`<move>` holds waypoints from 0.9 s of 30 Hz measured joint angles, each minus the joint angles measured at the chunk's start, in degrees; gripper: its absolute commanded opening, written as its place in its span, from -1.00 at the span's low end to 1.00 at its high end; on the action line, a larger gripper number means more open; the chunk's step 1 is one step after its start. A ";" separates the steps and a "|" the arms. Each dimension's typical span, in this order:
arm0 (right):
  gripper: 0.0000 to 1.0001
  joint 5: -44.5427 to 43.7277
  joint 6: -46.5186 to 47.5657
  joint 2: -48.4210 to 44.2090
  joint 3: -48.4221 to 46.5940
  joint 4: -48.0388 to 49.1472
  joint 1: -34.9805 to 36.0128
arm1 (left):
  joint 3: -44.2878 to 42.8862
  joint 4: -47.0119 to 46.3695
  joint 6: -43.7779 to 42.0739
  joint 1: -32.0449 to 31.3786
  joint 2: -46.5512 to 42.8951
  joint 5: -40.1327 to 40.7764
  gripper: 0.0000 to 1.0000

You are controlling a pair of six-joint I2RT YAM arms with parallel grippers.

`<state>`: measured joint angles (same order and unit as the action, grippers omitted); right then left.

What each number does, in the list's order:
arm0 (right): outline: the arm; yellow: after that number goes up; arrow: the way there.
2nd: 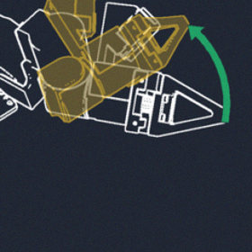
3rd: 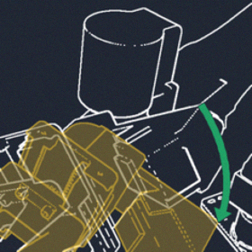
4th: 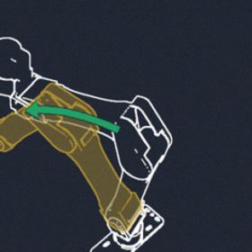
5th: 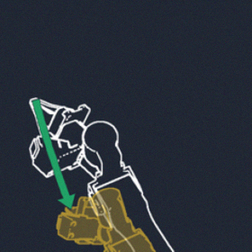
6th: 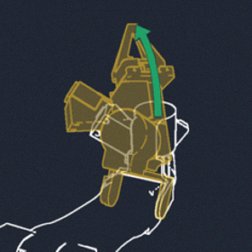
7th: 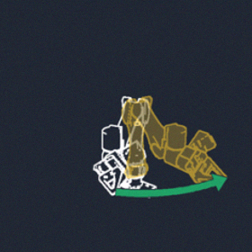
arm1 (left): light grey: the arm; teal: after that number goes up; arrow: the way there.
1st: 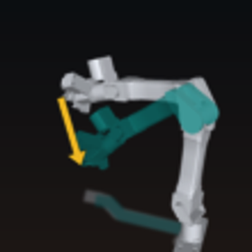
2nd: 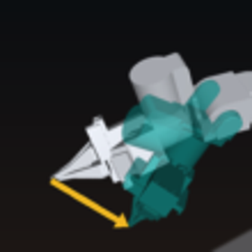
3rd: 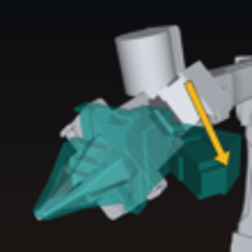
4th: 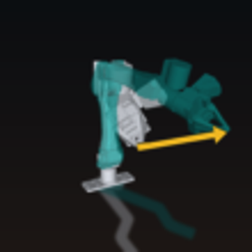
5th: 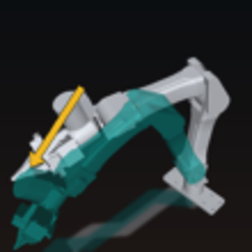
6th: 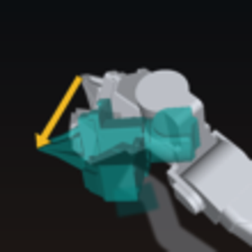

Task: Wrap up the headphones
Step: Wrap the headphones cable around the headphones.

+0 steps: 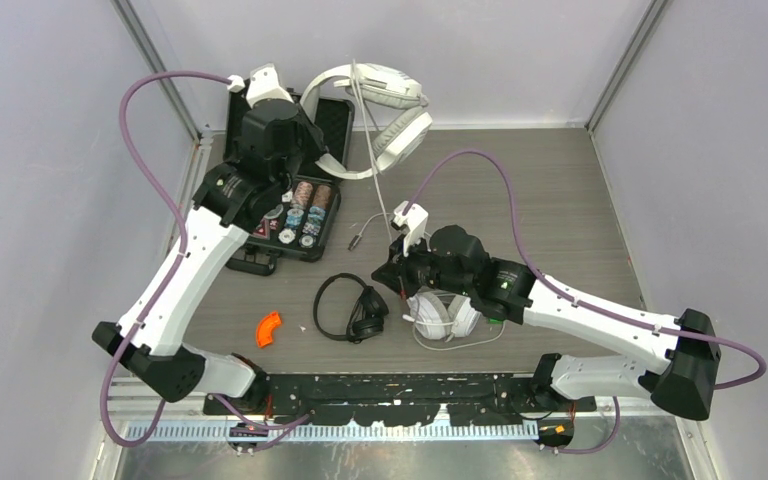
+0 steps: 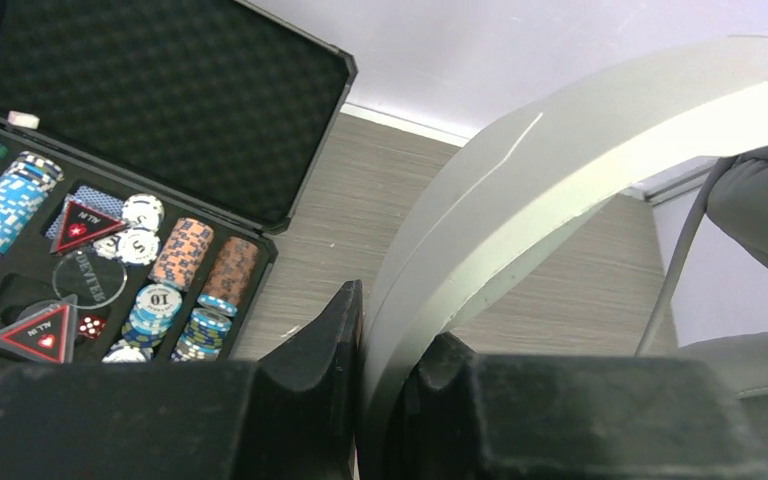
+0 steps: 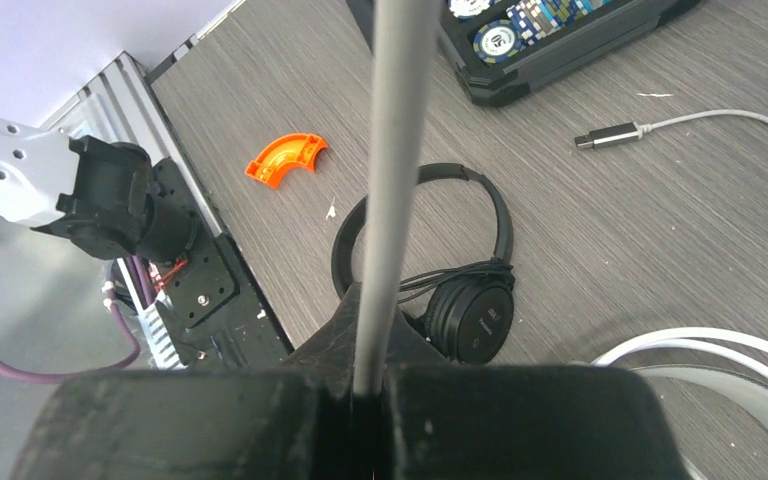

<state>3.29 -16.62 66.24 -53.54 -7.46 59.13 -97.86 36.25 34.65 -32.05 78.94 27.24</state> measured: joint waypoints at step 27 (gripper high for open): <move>-0.81 -3.89 3.58 -2.12 9.38 6.78 0.02 | -2.54 6.73 -0.37 0.22 -2.12 -5.97 -1.00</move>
<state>-0.60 -13.04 64.12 -44.16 -0.69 59.16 -100.40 42.98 34.28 -31.83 76.82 21.28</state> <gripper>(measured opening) 0.104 0.165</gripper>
